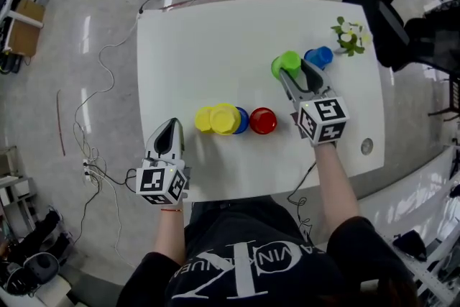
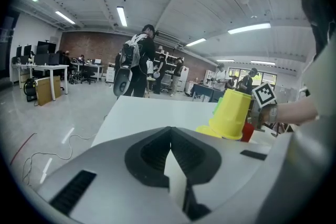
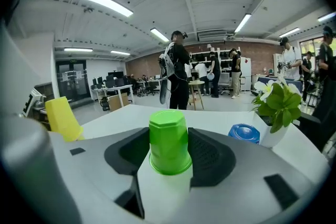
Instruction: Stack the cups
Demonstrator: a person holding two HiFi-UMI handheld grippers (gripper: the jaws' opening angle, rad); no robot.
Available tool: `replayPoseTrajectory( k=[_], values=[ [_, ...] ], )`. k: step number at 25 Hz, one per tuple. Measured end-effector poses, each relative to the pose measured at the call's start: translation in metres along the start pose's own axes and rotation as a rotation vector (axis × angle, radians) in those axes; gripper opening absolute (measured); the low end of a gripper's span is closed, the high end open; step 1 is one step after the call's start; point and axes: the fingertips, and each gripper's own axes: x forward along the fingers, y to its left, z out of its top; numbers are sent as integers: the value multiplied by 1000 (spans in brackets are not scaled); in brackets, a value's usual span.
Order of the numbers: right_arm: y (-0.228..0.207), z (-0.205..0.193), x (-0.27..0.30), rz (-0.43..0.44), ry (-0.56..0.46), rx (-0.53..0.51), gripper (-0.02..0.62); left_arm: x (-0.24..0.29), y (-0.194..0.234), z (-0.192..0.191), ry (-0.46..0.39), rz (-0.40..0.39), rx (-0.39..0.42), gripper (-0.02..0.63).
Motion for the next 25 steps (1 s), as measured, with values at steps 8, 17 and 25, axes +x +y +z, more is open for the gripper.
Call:
replayPoseTrajectory(
  k=[8, 17, 25],
  values=[
    [40, 21, -49, 84, -38, -5, 236, -1, -11, 14, -38, -51, 13, 3],
    [98, 20, -82, 201, -29, -23, 235, -11, -15, 22, -69, -76, 13, 3],
    [129, 5, -85, 279, 10, -59, 235, -15, -14, 24, -80, -74, 6, 3]
  ],
)
